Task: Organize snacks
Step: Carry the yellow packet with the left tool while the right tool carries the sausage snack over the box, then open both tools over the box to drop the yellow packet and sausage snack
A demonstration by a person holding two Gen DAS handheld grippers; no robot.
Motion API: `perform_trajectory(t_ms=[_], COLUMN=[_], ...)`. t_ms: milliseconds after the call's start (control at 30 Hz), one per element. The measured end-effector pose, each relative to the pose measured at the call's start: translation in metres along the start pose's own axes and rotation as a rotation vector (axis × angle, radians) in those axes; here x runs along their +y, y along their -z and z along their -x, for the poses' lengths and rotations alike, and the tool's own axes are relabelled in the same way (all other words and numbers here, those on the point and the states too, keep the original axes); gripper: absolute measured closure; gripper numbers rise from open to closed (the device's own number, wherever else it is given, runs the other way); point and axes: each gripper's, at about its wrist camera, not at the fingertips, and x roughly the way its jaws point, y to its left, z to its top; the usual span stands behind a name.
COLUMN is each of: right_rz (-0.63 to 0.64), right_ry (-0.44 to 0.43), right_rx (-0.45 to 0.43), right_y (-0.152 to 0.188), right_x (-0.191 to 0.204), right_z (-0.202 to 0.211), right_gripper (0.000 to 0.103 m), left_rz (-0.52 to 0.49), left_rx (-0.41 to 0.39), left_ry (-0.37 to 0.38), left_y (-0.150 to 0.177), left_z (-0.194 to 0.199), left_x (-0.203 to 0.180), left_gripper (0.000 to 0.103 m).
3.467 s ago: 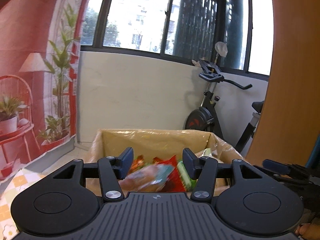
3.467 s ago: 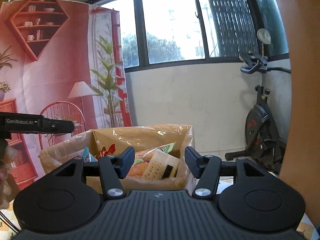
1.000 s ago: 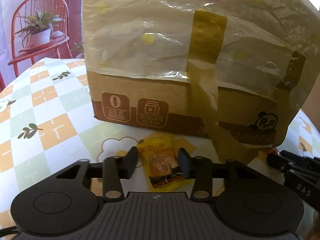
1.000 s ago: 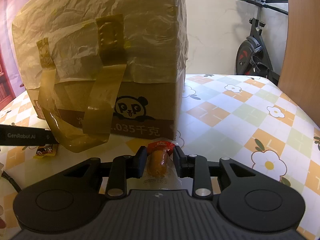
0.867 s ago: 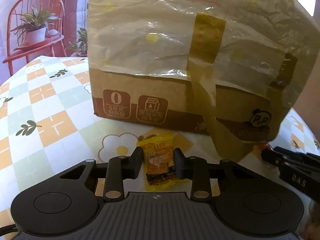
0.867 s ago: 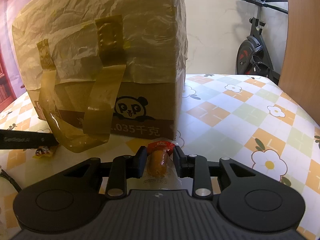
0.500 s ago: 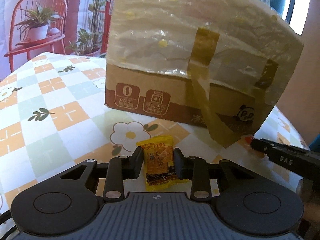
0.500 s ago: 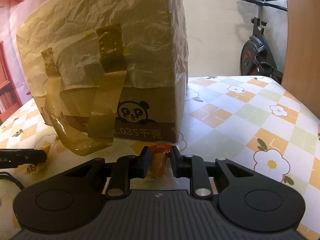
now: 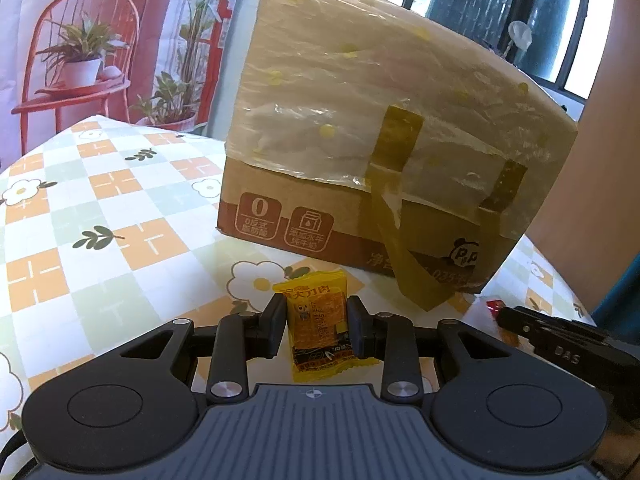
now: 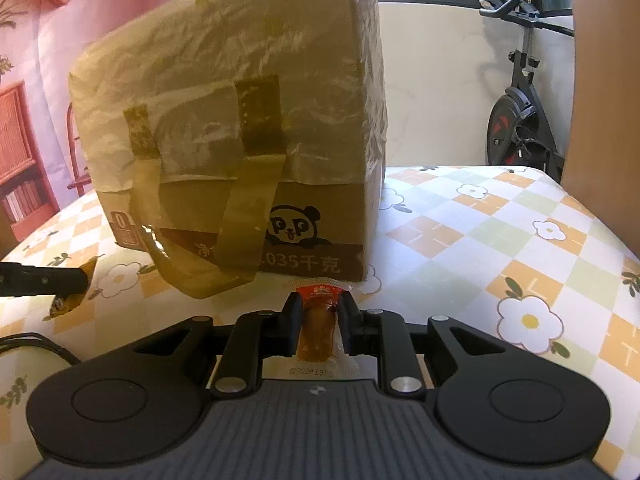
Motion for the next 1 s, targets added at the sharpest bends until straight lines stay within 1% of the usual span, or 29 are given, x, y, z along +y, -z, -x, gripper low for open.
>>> perform_trajectory(t_ms=[100, 200, 300, 400, 467, 567, 733, 800, 900, 1000], right_rz=[-0.034, -0.064, -0.084, -0.087, -0.068, -0.052, -0.021, 0.002, 0.030, 0.050], right_ry=[-0.007, -0.011, -0.018, -0.020, -0.009, -0.016, -0.044, -0.058, -0.078, -0.094], right_rx=[-0.022, -0.051, -0.100, -0.168, -0.223, -0.288, -0.371, -0.392, -0.425, -0.451], right_y=[-0.001, -0.007, -0.021, -0.042, -0.057, -0.079, -0.115, -0.130, -0.150, -0.164], right_x=[-0.003, -0.005, -0.007, -0.007, -0.004, -0.001, 0.007, 0.011, 0.018, 0.021], right_z=[0.012, 0.025, 0.041, 0.058, 0.069, 0.080, 0.088, 0.086, 0.080, 0.067], right_gripper=[0.082, 0.082, 0.082, 0.082, 0.082, 0.082, 0.082, 0.082, 0.082, 0.082], left_rz=[0.003, -0.015, -0.034, -0.007, 0.000, -0.009, -0.076, -0.092, -0.082, -0.104], left_rx=[-0.017, -0.048, -0.085, -0.111, -0.142, -0.189, -0.273, -0.295, -0.301, -0.322], left_ry=[0.012, 0.019, 0.028, 0.058, 0.073, 0.096, 0.159, 0.192, 0.236, 0.227], left_y=[-0.002, -0.008, -0.020, -0.037, -0.050, -0.072, -0.114, -0.134, -0.160, -0.183], left_z=[0.004, 0.012, 0.019, 0.028, 0.035, 0.044, 0.050, 0.046, 0.033, 0.014], left_x=[0.001, -0.001, -0.002, 0.001, -0.001, -0.008, -0.031, -0.041, -0.052, -0.067], left_gripper=[0.069, 0.069, 0.069, 0.069, 0.069, 0.069, 0.069, 0.069, 0.069, 0.069])
